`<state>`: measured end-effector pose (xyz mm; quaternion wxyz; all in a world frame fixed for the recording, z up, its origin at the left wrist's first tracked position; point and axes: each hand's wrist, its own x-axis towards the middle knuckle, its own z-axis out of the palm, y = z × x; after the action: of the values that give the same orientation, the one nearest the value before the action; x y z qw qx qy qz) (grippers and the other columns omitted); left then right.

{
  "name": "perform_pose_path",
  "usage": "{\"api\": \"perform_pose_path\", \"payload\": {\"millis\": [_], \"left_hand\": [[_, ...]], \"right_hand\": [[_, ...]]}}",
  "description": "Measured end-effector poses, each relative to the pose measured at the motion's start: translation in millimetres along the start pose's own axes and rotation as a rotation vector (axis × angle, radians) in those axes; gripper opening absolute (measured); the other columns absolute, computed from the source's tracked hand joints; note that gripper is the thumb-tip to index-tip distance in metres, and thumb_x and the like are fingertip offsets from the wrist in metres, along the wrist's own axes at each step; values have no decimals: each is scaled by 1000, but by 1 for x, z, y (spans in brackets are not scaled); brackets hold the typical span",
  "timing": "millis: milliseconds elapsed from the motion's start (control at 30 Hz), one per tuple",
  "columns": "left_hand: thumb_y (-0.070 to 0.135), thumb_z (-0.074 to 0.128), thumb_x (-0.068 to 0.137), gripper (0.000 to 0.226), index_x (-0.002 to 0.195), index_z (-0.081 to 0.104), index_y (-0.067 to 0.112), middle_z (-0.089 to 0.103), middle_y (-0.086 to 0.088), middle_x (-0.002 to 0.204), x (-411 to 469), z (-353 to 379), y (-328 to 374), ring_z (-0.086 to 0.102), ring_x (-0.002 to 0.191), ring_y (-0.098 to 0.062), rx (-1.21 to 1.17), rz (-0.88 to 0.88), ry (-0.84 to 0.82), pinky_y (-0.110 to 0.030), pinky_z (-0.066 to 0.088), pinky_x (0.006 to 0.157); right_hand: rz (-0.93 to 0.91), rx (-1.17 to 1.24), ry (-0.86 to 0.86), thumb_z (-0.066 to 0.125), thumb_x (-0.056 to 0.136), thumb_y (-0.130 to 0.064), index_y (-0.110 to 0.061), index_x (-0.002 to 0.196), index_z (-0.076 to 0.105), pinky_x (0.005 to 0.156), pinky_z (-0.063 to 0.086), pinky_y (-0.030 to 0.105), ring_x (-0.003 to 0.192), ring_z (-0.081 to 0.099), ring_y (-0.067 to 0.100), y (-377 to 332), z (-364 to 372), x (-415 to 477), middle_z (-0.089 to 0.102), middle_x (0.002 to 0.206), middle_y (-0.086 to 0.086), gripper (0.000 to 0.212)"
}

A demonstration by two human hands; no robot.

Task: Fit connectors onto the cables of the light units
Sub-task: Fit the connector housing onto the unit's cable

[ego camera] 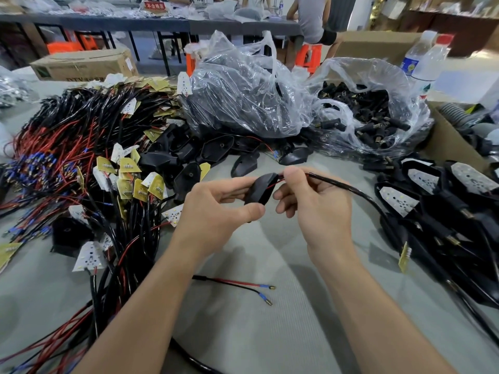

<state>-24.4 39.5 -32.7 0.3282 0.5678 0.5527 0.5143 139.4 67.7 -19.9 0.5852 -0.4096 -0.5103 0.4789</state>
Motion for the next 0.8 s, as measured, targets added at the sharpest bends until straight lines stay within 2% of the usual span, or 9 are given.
{"api": "perform_pose_path", "payload": {"millis": [133, 233, 333, 400, 467, 533, 600, 700, 800], "left_hand": [[15, 85, 72, 40, 107, 80, 35, 80, 7, 98, 0, 3, -1, 75, 96, -12, -85, -30, 32, -39, 58, 92], [7, 81, 82, 36, 116, 77, 19, 80, 2, 101, 2, 1, -3, 75, 98, -15, -185, -95, 87, -36, 57, 96], [0, 78, 82, 40, 120, 74, 12, 79, -2, 104, 2, 0, -3, 75, 99, -22, -225, -82, 102, -34, 60, 87], [-4, 78, 81, 42, 119, 75, 12, 79, -3, 105, 1, 0, -1, 74, 101, -28, -230, -52, 103, -40, 60, 89], [-4, 81, 78, 46, 119, 75, 14, 79, -1, 108, 1, -1, 0, 72, 107, -24, -213, -15, 83, -51, 54, 101], [-5, 83, 74, 51, 121, 74, 14, 78, -2, 112, 2, -1, 0, 71, 113, -22, -208, 3, 40, -54, 48, 107], [-6, 82, 72, 53, 121, 73, 10, 78, -5, 112, 1, -1, 2, 71, 111, -22, -273, -8, 4, -50, 52, 104], [5, 78, 71, 52, 122, 71, 7, 77, -10, 112, 0, -2, 2, 73, 102, -22, -394, -5, -34, -35, 60, 87], [8, 74, 74, 48, 122, 71, 7, 76, -16, 113, -1, -4, 1, 73, 104, -26, -471, -30, -95, -29, 59, 86]], "right_hand": [[6, -58, 33, 61, 94, -13, -10, 79, 72, 47, 46, 25, 52, 64, 21, 2, -3, 2, 71, 66, 9, 18], [23, -68, -6, 61, 95, -11, -10, 78, 70, 49, 50, 26, 54, 67, 22, 2, -3, 2, 72, 67, 9, 20], [40, -90, -75, 61, 95, -10, -12, 74, 70, 48, 51, 27, 52, 67, 22, 1, -3, 2, 71, 65, 8, 22], [9, -156, -63, 63, 91, -12, -13, 72, 70, 47, 49, 26, 50, 66, 23, 1, -5, 2, 70, 63, 7, 21], [-26, -232, -22, 63, 89, -15, -17, 73, 71, 46, 47, 25, 48, 65, 22, 1, -6, 2, 69, 62, 5, 18], [-65, -343, 21, 63, 89, -20, -20, 70, 69, 50, 45, 22, 48, 63, 16, 3, -6, 2, 68, 60, -1, 20], [-114, -489, 43, 62, 88, -28, -26, 68, 68, 55, 41, 13, 53, 62, 7, 3, -5, 1, 66, 57, -11, 21], [-206, -613, 2, 64, 88, -33, -34, 64, 66, 62, 40, 9, 66, 63, 0, 0, -4, -2, 64, 59, -23, 25], [-297, -659, -137, 66, 88, -27, -34, 65, 68, 59, 38, 8, 68, 63, 2, 0, -2, -6, 63, 61, -23, 24]]}}
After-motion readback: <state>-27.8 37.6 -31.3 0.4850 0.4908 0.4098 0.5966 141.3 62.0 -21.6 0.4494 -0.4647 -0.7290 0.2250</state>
